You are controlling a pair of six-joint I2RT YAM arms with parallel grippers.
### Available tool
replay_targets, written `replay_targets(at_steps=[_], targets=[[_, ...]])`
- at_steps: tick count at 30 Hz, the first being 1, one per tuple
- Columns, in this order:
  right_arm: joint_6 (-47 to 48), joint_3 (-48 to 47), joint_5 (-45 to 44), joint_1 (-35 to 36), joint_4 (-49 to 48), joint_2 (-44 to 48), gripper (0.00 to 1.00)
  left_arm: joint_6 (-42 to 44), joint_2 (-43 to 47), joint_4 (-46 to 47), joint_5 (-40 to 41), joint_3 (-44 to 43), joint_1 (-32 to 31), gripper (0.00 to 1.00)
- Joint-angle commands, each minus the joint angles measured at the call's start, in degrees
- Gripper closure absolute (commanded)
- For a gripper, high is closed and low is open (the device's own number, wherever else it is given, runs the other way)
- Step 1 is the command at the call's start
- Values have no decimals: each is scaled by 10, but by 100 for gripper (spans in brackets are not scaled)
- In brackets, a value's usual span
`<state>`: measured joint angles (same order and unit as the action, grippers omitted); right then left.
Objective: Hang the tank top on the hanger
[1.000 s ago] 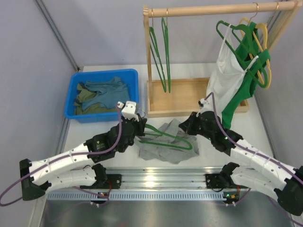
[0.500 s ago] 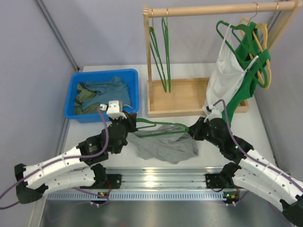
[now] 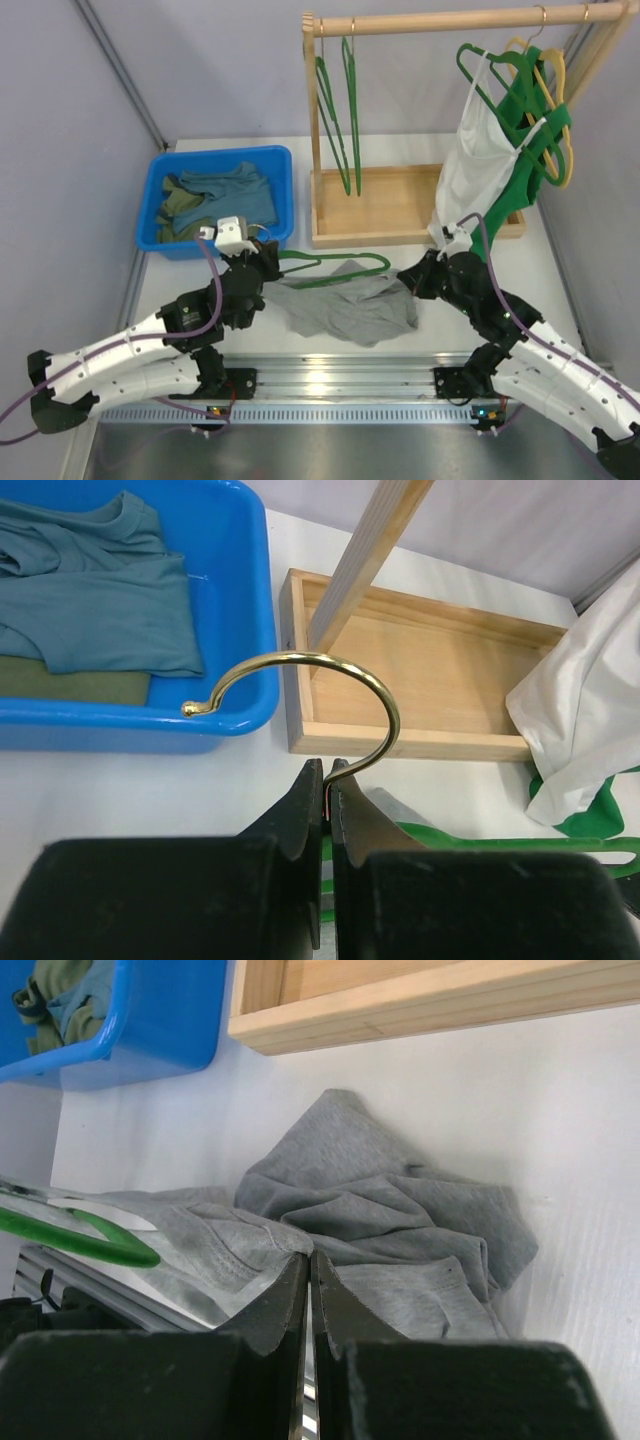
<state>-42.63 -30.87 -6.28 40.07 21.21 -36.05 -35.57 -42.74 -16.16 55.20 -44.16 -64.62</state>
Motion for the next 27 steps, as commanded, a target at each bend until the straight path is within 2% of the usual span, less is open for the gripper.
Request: replay_targets(at_steps=[1,17,23,27], targets=[[13,-37,-14,-17,12,5,100,0,13,0,31,9,-1,100],[26,-92,36,-59,37,-38,100,6,26,5,56,32,0,100],[27,-94,56,-89,48,-44,100,45,55,46,22,54,0,100],[32,-102,78,-114,52,-49,100,48,53,39,21,52,0,100]])
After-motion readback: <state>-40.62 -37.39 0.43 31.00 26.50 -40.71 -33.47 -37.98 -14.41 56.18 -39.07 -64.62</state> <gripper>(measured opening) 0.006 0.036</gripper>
